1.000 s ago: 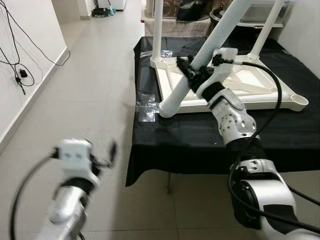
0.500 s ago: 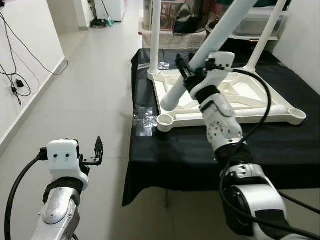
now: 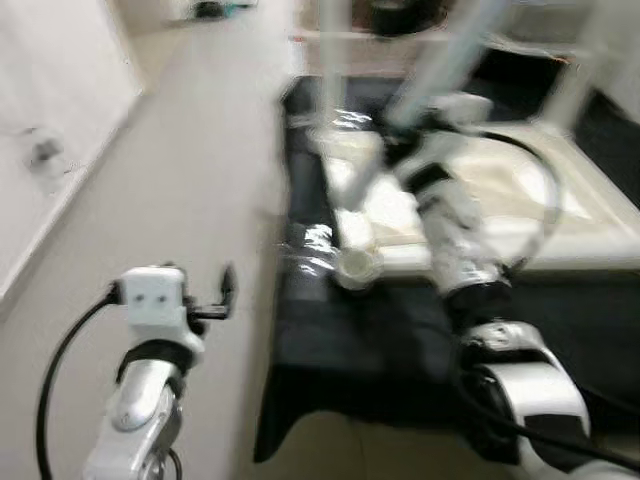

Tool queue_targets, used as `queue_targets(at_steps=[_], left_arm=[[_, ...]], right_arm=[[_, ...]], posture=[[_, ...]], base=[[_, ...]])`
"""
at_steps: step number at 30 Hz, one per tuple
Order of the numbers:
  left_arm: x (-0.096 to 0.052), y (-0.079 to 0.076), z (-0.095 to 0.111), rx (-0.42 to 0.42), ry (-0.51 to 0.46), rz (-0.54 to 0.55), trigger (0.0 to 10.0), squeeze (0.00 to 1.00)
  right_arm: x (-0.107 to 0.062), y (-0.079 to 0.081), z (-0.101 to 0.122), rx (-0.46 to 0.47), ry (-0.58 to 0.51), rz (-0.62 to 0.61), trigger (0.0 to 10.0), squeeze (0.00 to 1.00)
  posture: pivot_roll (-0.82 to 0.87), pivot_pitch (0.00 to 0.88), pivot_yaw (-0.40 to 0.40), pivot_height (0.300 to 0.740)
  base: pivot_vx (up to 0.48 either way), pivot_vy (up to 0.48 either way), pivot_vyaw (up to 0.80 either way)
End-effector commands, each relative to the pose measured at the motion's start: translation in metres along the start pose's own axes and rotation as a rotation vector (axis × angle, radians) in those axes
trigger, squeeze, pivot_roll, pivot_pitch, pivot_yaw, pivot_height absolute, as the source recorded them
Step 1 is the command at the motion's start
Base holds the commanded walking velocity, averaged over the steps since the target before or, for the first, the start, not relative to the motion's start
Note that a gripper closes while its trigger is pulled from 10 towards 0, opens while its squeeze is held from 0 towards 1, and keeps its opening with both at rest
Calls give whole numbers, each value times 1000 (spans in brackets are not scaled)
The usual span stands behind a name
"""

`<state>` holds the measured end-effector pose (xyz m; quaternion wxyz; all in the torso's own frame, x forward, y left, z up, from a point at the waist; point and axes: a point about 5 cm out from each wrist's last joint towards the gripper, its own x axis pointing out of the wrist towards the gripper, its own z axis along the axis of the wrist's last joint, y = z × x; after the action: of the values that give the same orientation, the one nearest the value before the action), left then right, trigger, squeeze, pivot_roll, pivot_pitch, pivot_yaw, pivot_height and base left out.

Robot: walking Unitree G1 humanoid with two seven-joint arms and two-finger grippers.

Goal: Building children table

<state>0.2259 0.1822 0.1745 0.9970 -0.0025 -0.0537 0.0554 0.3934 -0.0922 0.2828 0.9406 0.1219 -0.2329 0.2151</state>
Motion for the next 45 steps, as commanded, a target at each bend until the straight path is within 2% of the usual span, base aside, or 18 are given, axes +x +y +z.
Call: queue_targets(at_steps=[1, 17, 19, 25, 29, 30, 31, 35, 45], left_arm=[[0, -5, 0, -14, -1, -18, 10000, 0], [-5, -11, -6, -38, 16, -35, 10000, 0], [-8, -15, -8, -40, 22, -55, 10000, 0], [-12, -21, -10, -57, 31, -75, 10000, 0], [-19, -28, -12, -70, 47, -95, 10000, 0], [-22, -31, -13, -70, 54, -107, 10000, 0], [-27, -36, -12, -79, 62, -124, 10000, 0], [-37, -48, -11, -102, 75, -172, 10000, 0], [-50, -59, -3, -106, 75, -199, 10000, 0]], right_arm=[[-3, -9, 3, -32, -6, -12, 10000, 0], [2, -11, 6, -60, 5, -6, 10000, 0], [2, -17, 7, -119, 26, -43, 10000, 0], [5, -19, 8, -137, 38, -44, 10000, 0], [11, -16, 10, -158, 57, -12, 10000, 0], [13, -14, 9, -144, 69, 8, 10000, 0], [17, -10, 8, -82, 92, 49, 10000, 0], [26, 1, 7, -73, 141, 147, 10000, 0], [47, 18, 23, -85, 166, 196, 10000, 0]], posture=[[34, 105, -43, 740], [29, 104, -46, 740], [28, 108, -49, 740], [28, 124, -53, 740], [26, 143, -58, 740], [28, 159, -63, 740], [29, 178, -64, 740], [32, 211, -71, 740], [41, 271, -85, 740]], base=[[0, 0, 0], [0, 0, 0], [0, 0, -800], [0, 0, -757], [0, 0, 0], [0, 0, 0], [0, 0, 0], [0, 0, 0], [0, 0, 0]])
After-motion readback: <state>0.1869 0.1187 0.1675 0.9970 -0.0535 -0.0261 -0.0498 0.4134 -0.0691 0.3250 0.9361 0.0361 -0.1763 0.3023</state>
